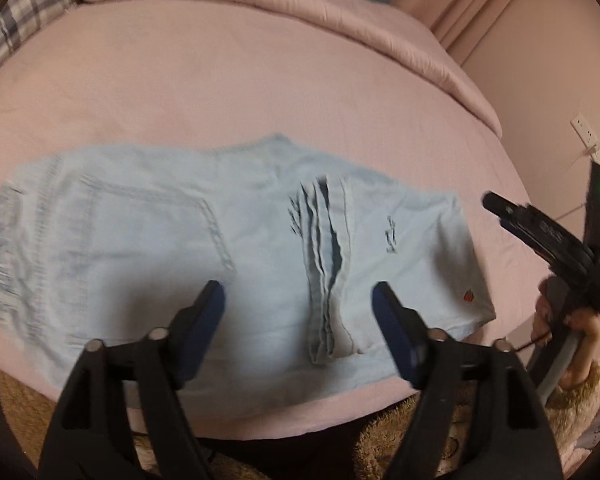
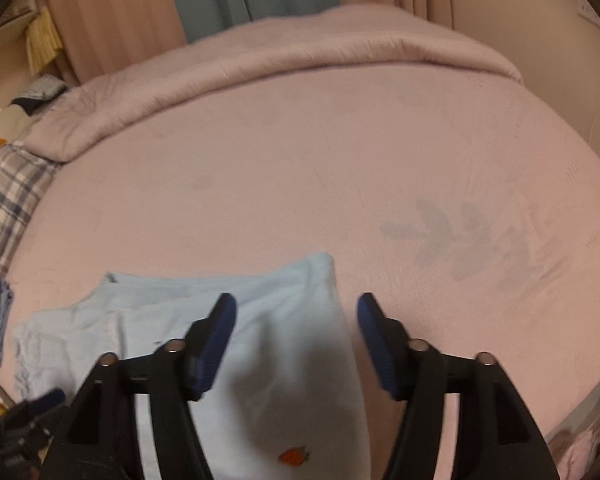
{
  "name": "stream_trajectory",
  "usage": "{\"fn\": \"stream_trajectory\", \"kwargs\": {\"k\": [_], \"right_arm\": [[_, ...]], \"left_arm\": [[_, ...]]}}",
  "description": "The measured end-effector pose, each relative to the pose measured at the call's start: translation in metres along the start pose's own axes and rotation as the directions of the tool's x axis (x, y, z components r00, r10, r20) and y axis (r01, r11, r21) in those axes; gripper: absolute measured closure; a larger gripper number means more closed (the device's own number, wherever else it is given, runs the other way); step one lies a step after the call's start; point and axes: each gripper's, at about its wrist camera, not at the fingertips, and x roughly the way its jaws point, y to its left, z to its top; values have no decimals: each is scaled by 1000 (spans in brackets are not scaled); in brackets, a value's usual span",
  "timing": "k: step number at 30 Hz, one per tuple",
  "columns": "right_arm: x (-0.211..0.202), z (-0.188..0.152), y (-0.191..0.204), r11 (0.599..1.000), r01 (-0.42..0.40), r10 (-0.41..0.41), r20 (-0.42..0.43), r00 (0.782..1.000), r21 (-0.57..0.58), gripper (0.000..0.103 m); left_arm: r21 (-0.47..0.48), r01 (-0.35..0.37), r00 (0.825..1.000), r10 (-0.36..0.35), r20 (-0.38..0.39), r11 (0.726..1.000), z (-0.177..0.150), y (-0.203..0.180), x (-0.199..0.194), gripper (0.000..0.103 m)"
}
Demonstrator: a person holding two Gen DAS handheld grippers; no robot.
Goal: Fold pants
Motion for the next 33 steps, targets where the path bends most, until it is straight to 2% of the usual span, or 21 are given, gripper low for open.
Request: {"fn": "stream_trajectory", "kwargs": {"k": [3,7,11,15,19,23,26,29,33], "right_arm": [[-22,-3,6,999,-28,29,52,998,-19,22],[-43,-10,19,996,-63,68,93,993,-57,17],[-45,-22,34,994,-70,79,100,992,-86,14],[-35,-36,47,992,-64,72,71,995,-113,14],[-28,-47,61,987,-99,102,22,994,-123,14],[-27,-48,66,989,-103,106,19,994,-105,14],[-28,-48,68,991,-92,94,17,995,-92,14],[-26,-51,71,993,-88,89,11,996,-80,14],[-24,-53,73,994,-89,89,-2,996,-63,14]], "left_arm": [[-16,-15,999,16,52,1000,3,9,-20,15],[-57,-30,993,37,114,998,3,24,-43,12],[-114,-81,986,96,134,990,2,43,-51,11],[-192,-139,978,165,127,971,-5,71,-56,11],[-259,-183,968,220,124,948,-12,96,-62,11],[-334,-213,958,264,114,918,-21,124,-67,11],[-379,-226,955,281,94,897,-29,142,-67,11],[-428,-226,960,275,56,875,-38,158,-57,12],[-449,-219,969,247,3,866,-47,169,-46,14]]}}
